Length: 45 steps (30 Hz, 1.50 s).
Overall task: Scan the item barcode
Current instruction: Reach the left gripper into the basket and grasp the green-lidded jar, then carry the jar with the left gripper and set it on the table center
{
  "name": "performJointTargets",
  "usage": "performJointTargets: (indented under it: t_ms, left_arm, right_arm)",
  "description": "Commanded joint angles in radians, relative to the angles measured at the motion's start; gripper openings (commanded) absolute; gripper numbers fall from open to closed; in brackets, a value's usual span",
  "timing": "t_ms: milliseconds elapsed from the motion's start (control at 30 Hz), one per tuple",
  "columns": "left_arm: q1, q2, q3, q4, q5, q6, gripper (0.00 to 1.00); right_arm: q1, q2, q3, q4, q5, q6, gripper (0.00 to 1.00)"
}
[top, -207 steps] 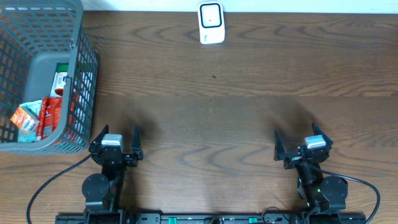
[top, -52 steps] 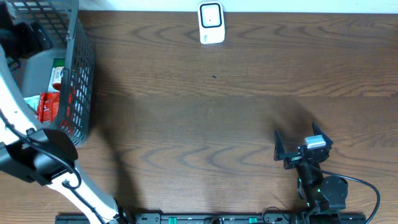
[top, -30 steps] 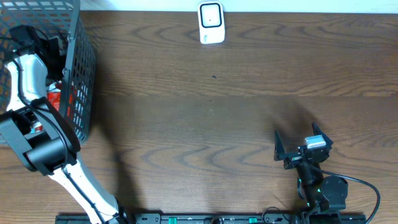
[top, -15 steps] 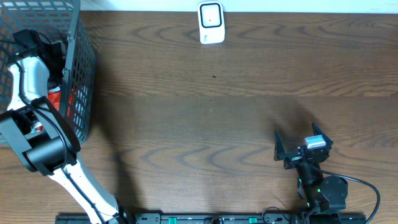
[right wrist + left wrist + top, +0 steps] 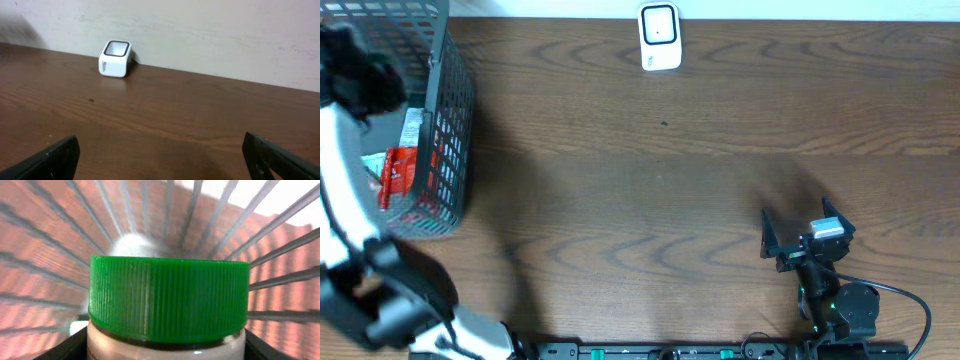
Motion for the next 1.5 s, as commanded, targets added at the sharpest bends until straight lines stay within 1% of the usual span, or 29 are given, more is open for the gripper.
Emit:
performJointTargets:
  t_ms: [0,167,200,300,367,400,500,533,567,633,733,800,867,900,933,1000,1133,1233,1367,1467]
  left_arm:
    - [-0.002,-0.156,0.018,-0.006,-0.010,-0.058,0.68]
    - [-0.007,-0.338,0.018,-0.038,-0.008,-0.172,0.68]
    - [-0.021,-0.393,0.018,-0.074,-0.005,-0.209,0.68]
    - [-0.077,-0.465,0.017,-0.159,-0.001,-0.253,0.68]
    - [-0.218,-0.512,0.017,-0.295,-0.002,-0.286,0.68]
    - [-0.266,-0.514,0.015,-0.328,-0.002,-0.297,0.68]
    - [-0.416,-0.508,-0.009,-0.389,-0.002,-0.320,0.68]
    - [-0.519,-0.499,-0.051,-0.393,-0.003,-0.353,0.68]
    - [-0.572,-0.492,-0.079,-0.388,-0.008,-0.375,0.68]
    - [-0.660,-0.477,-0.132,-0.370,-0.034,-0.413,0.68]
    - [-0.795,-0.445,-0.232,-0.310,-0.113,-0.485,0.68]
    - [-0.886,-0.409,-0.307,-0.240,-0.144,-0.536,0.68]
    - [-0.950,-0.373,-0.362,-0.172,-0.144,-0.563,0.68]
    - [-1.010,-0.327,-0.408,-0.106,-0.144,-0.595,0.68]
    - [-1.043,-0.293,-0.427,-0.069,-0.144,-0.610,0.68]
    - [-1.137,-0.164,-0.451,0.033,-0.144,-0.635,0.68]
    - [-1.205,-0.030,-0.451,0.119,-0.152,-0.670,0.68]
    - [-1.236,0.043,-0.451,0.151,-0.156,-0.713,0.68]
    - [-1.259,0.112,-0.451,0.190,-0.210,-0.727,0.69]
    - [-1.264,0.152,-0.451,0.221,-0.219,-0.730,0.69]
  right_arm:
    - [-0.011,-0.005,-0.001,-0.003,0.002,0.009,0.99]
    - [-0.011,-0.005,-0.001,-0.003,0.002,0.009,0.99]
    - [-0.011,-0.005,-0.001,-0.003,0.002,0.009,0.99]
    - [-0.011,-0.005,-0.001,-0.003,0.002,0.009,0.99]
    - [-0.011,-0.005,-0.001,-0.003,0.002,0.009,0.99]
    - [-0.011,-0.005,-0.001,-0.003,0.002,0.009,0.99]
    - [-0.011,-0.005,-0.001,-0.003,0.002,0.009,0.99]
    - [-0.011,-0.005,-0.001,-0.003,0.002,0.009,0.99]
    - [-0.011,-0.005,-0.001,-0.003,0.002,0.009,0.99]
    - [-0.011,-0.005,-0.001,-0.003,0.002,0.009,0.99]
    - [-0.011,-0.005,-0.001,-0.003,0.002,0.009,0.99]
    - [-0.011,-0.005,-0.001,-0.003,0.002,0.009,0.99]
    - [-0.011,-0.005,-0.001,-0.003,0.002,0.009,0.99]
    - [-0.011,-0.005,-0.001,-0.003,0.002,0.009,0.99]
    - [-0.011,-0.005,-0.001,-0.003,0.002,0.009,0.99]
    - [-0.011,-0.005,-0.001,-0.003,0.002,0.009,0.99]
    - [-0.011,-0.005,-0.001,-0.003,0.002,0.009,0.99]
    - [-0.011,-0.005,-0.001,-0.003,0.002,0.009,0.99]
    - [-0.011,-0.005,-0.001,-0.003,0.002,0.009,0.99]
    - [-0.011,-0.005,-0.001,-0.003,0.002,0.009,0.99]
